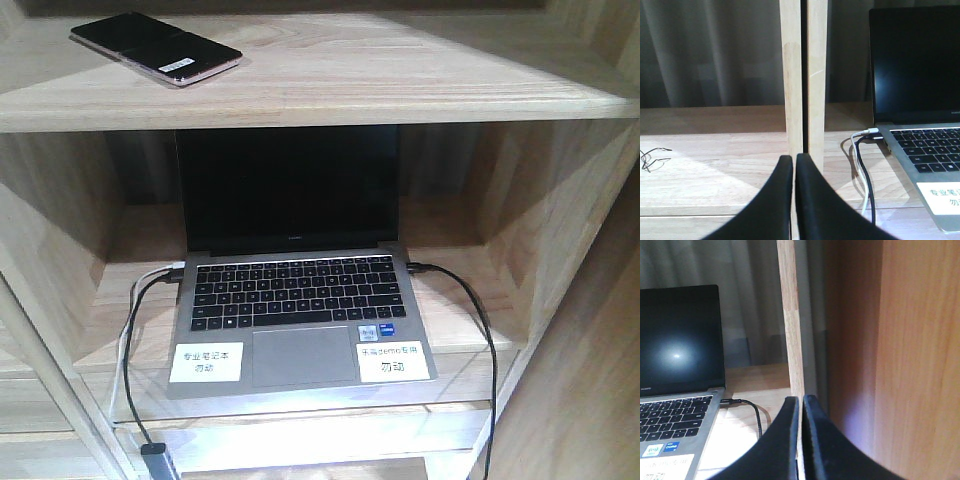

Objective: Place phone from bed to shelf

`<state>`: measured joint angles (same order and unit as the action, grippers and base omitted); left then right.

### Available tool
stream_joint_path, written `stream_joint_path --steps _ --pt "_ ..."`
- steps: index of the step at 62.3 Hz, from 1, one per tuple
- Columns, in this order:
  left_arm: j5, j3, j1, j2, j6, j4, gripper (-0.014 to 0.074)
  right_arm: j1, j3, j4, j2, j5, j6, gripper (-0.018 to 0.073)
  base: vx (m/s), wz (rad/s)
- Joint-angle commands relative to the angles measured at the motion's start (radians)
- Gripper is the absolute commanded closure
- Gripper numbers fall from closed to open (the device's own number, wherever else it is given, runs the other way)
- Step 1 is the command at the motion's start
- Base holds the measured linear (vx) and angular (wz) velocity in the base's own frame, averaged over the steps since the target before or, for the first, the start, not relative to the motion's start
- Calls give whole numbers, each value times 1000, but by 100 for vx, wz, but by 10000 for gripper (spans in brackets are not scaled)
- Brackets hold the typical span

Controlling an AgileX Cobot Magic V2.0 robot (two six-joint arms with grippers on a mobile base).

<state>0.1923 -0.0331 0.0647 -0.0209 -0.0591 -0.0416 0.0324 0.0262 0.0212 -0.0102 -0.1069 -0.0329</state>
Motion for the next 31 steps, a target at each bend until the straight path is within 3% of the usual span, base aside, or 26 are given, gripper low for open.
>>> stream_joint_path --steps 1,31 --pt "-74 -6 1 -7 0 -9 595 6 12 -13 -12 66 10 564 0 0" --pt "-74 -6 1 -7 0 -9 595 6 12 -12 -12 66 10 564 0 0"
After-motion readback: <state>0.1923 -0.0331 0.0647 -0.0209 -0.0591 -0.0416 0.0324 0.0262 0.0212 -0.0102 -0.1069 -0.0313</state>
